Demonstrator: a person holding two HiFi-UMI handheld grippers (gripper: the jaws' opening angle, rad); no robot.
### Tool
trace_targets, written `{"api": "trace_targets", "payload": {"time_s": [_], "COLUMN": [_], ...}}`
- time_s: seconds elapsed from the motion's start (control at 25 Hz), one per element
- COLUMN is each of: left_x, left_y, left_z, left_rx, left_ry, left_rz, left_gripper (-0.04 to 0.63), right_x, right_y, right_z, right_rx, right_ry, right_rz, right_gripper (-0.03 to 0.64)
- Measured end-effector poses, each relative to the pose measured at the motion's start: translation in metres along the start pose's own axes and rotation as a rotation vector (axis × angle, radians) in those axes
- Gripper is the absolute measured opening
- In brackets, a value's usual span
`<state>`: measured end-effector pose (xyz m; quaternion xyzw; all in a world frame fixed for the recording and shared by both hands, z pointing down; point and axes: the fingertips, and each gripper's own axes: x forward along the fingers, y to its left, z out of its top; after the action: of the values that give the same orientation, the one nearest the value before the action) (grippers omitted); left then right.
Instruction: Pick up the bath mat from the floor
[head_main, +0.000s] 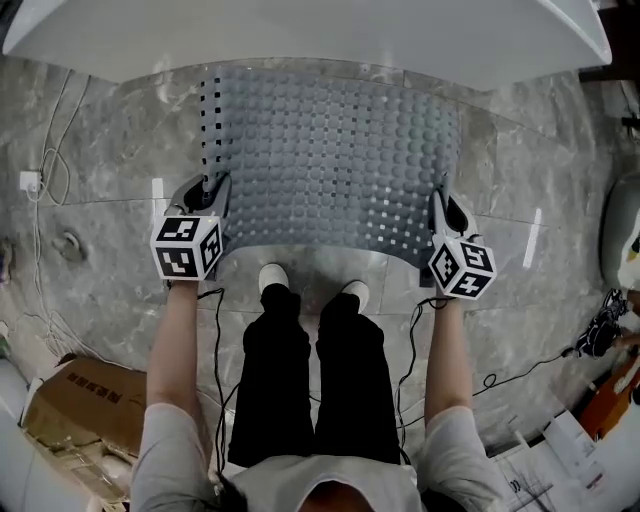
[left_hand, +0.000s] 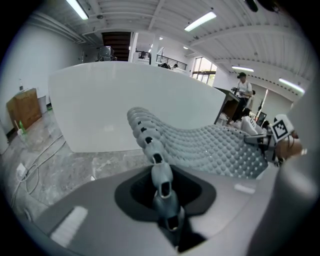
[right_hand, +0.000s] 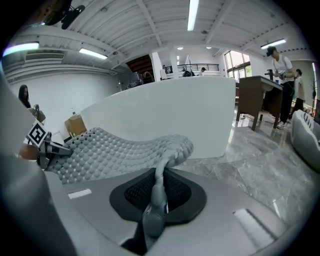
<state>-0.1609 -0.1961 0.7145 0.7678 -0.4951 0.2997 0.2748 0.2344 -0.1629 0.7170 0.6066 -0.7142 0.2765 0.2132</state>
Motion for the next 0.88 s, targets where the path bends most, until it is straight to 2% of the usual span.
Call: {"api": "trace_targets", "payload": {"time_s": [0.44,0.88], "left_x": [-0.168,-0.298], "left_y": [-0.037,-0.065], "left_z": [0.115,0.211], "left_rx": [-0.006,-0.021], "left_ry": [-0.045,-0.121], "left_rz": [0.000,0.004], "left_gripper": [0.064,0.066], "right_x": [-0.153,-0.265], "right_y": [0.039,0.065], "right_z": [0.147,0.262], "right_rx": [-0.024,-0.030], "right_ry": [-0.051,-0.113], "right_rz": [0.019,0.033], "right_gripper": [0.035,0.035]}}
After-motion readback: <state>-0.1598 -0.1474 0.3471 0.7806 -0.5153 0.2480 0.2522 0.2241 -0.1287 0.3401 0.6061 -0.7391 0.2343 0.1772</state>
